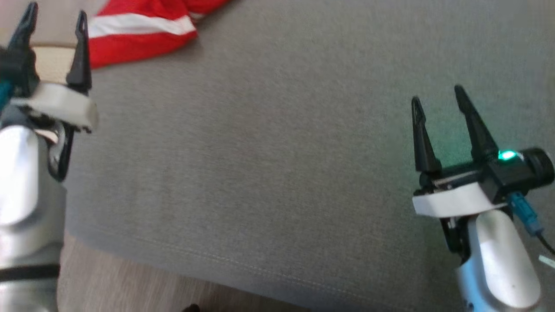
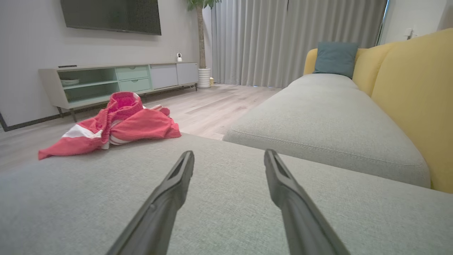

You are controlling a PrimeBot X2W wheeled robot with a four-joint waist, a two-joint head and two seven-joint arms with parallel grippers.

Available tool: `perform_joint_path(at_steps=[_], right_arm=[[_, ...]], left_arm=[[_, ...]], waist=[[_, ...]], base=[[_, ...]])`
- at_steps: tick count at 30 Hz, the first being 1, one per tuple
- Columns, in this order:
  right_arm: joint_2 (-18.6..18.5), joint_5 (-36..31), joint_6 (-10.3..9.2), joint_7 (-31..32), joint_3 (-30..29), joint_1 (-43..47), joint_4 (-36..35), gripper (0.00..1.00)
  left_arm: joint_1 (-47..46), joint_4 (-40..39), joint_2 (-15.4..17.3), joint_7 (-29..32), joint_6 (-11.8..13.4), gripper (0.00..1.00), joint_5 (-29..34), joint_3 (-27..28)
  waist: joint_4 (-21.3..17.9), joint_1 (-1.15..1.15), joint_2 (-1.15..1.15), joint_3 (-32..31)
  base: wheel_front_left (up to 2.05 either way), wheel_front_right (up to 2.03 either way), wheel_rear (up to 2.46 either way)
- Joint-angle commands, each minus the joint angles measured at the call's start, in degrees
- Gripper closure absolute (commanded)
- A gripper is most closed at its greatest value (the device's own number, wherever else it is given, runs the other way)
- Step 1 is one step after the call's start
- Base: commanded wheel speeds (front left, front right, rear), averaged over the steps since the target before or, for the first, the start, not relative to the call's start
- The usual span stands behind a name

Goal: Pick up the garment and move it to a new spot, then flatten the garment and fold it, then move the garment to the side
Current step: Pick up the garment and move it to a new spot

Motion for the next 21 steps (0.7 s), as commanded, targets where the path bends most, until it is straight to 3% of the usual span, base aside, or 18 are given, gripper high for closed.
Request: perform_joint_path(at_steps=[1, 12, 21], right_arm=[[-0.2, -0.6, -0.05, -0.6, 1.6, -2.0, -2.4, 0.0], [-0.2, -2.6, -0.05, -0.6, 0.8, -4.0, -5.0, 0.0], [-0.2, -3.4, -0.05, -0.6, 0.5, -4.1, -6.3, 0.0]], left_arm=[[-3.3, 0.5, 3.7, 0.6, -0.4, 0.0, 0.5, 1.4], [-14.3, 16.5, 6.4, 7.4, -2.8, 0.0, 0.9, -6.4], [-19.5, 23.6, 7.5, 6.3, -2.9, 0.0, -1.0, -10.7]], waist=[[-4.0, -0.02, 0.0, 5.6], [-6.1, -0.02, 0.0, 11.3], [-6.8, -0.02, 0.0, 13.9]], base=[[0.0, 0.0, 0.0], [0.0, 0.0, 0.0], [0.0, 0.0, 0.0]])
